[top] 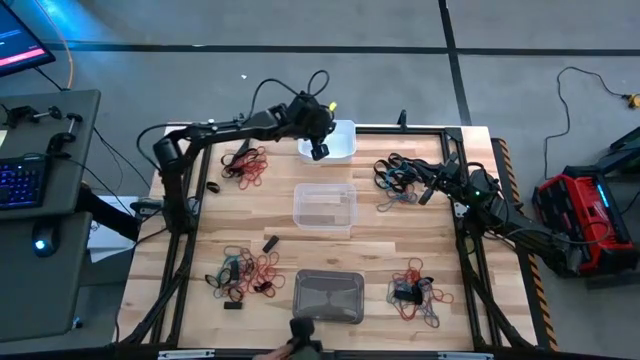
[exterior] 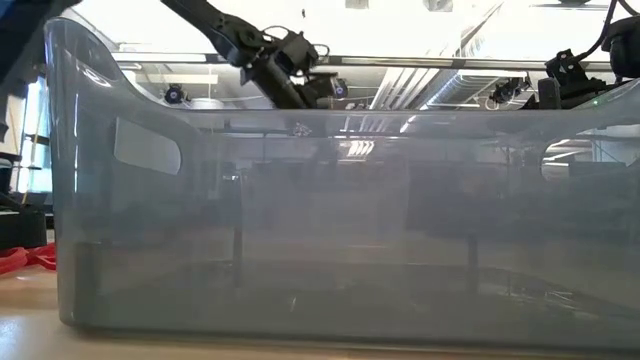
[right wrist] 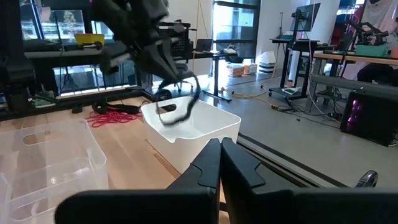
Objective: Sort rubber bands into baskets
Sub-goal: Put the black rubber band into the white bin
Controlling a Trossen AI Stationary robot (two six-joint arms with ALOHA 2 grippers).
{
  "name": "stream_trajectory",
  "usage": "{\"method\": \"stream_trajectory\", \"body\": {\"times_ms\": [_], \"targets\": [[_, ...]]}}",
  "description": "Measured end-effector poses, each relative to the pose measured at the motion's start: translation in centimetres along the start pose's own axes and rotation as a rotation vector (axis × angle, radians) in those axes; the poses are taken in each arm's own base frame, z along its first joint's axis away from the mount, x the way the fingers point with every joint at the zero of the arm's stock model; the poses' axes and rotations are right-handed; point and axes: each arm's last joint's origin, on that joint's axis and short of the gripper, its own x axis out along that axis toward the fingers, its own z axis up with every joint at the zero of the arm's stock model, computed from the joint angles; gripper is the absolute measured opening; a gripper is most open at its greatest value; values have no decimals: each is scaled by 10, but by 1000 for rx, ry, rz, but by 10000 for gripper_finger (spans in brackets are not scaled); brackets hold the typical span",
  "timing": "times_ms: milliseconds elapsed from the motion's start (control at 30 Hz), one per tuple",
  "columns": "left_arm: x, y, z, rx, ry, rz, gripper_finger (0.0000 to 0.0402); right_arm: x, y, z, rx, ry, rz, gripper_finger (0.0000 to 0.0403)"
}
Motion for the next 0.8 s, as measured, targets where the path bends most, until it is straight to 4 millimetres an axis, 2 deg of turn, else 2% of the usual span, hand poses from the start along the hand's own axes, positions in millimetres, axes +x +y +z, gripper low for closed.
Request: {"method": "stream_trajectory", "body": {"times_ms": [133, 433, 800], "targets": [[15, 2, -12, 7, 61, -48, 0, 0, 0, 0, 0, 0, 0, 0], [29, -2, -25, 31, 135, -72, 6, 0, 0, 0, 0, 0, 0, 0], [27, -11, -21, 97, 129, -88, 81, 0, 0, 0, 0, 0, 0, 0]]}}
